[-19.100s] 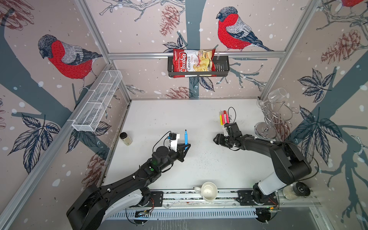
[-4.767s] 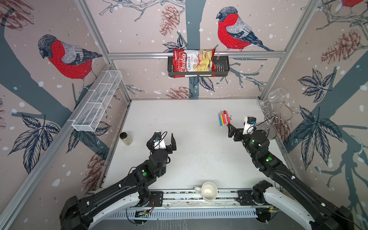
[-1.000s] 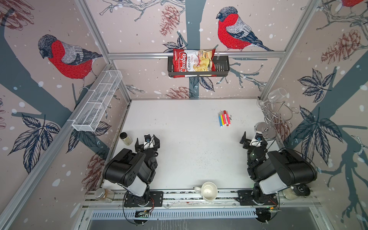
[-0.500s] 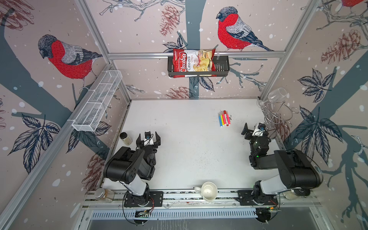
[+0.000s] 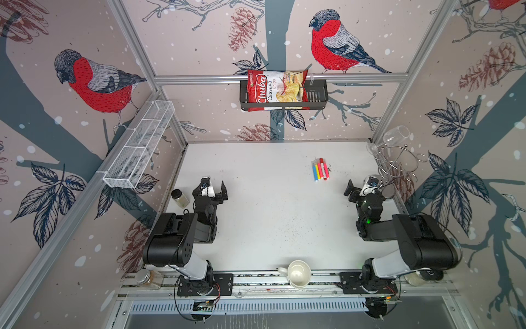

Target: Insert the pens into the pen caps

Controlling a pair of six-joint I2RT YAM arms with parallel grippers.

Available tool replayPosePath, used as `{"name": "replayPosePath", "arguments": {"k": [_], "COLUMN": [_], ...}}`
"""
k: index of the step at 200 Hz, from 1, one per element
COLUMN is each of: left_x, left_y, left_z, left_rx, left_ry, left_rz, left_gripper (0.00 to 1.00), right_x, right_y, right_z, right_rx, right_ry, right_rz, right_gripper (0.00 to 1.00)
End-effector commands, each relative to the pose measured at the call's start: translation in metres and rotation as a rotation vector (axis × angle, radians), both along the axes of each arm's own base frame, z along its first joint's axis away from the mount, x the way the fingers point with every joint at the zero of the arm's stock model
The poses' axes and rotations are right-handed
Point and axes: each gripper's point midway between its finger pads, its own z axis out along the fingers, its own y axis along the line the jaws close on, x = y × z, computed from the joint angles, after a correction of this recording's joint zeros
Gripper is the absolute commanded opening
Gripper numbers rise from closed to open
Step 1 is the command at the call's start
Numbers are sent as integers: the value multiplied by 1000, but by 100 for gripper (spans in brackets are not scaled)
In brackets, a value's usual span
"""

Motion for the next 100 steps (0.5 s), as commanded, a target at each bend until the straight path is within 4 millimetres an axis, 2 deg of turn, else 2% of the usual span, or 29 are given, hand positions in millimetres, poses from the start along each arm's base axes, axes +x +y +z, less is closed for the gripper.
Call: {"name": "replayPosePath", "arguments": {"k": [1,9,23,40,60,100], "left_x": [-1,-3,-4,-2,3,1], "left_y": [-10,-23,-26,-25,-8,-8], "left_z": [5,4,6,5,3,3], "left_rx": [-2,20,21,16,-18,-15], "left_ry": [-22,-22,-34,-29,-8,-12], "left_rz": [-58,-139,-157,-150,-59,-57], "left_gripper": [97,97,97,97,97,97], "right_x": [0,2,3,4,3,3], "right_y": [-6,0,9,9,9,9], "right_z": [6,5,4,4,4,5], "right_rx": [9,5,-7,-4,-5,-6], "right_ry": [-24,-19,-11,-11,-11,-13], "right_rz": [-41,-2,61,64,63,62], "right_gripper": [99,99,99,99,99,100]}}
